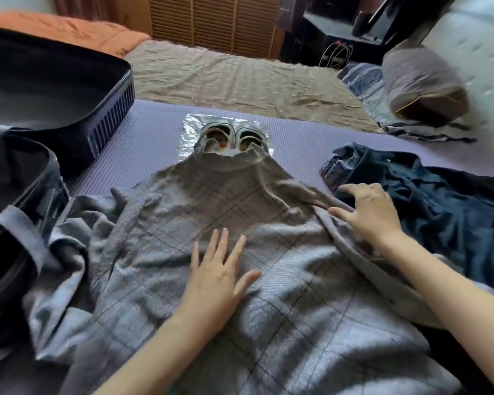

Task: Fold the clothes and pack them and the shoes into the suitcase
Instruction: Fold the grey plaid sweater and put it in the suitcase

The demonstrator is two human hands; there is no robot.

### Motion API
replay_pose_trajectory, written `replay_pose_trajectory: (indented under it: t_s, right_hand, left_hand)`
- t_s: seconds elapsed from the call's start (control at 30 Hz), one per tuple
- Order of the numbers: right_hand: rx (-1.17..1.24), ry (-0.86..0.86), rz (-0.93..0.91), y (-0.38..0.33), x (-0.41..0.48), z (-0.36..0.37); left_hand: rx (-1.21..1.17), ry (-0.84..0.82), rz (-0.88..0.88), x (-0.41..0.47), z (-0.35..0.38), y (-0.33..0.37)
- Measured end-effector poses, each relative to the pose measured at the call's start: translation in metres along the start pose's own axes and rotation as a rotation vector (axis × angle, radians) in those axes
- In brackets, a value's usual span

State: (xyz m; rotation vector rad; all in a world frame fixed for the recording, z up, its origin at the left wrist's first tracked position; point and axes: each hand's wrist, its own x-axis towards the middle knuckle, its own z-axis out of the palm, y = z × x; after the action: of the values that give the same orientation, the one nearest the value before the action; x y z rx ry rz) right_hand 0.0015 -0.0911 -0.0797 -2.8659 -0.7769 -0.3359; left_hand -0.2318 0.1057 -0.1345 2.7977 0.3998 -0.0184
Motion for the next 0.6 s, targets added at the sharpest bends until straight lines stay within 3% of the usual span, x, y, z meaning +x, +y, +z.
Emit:
replay_pose_trajectory:
  t_s: [0.17,0.37,0.5,0.6]
  right_hand:
    - [-0.025,-0.093,0.174,0.025,-0.027,-0.012]
    - [0.125,0.290,0.358,0.032,-0.001,-0.039]
    - [0.169,0.096,0.374,0.050,0.013,-0.039]
    - [0.271,0.112,0.259,0.050,-0.012,-0.036]
  left_hand:
    - [0.063,-0.021,0.000,-0.007,0.018,0.009]
    - [0.054,-0.009,-0.025,0.001,0.022,0.006]
    - [-0.001,-0.033,-0.040,0.002,0.018,0.007]
    - [-0.125,-0.027,-0.083,-0.004,0.005,0.018]
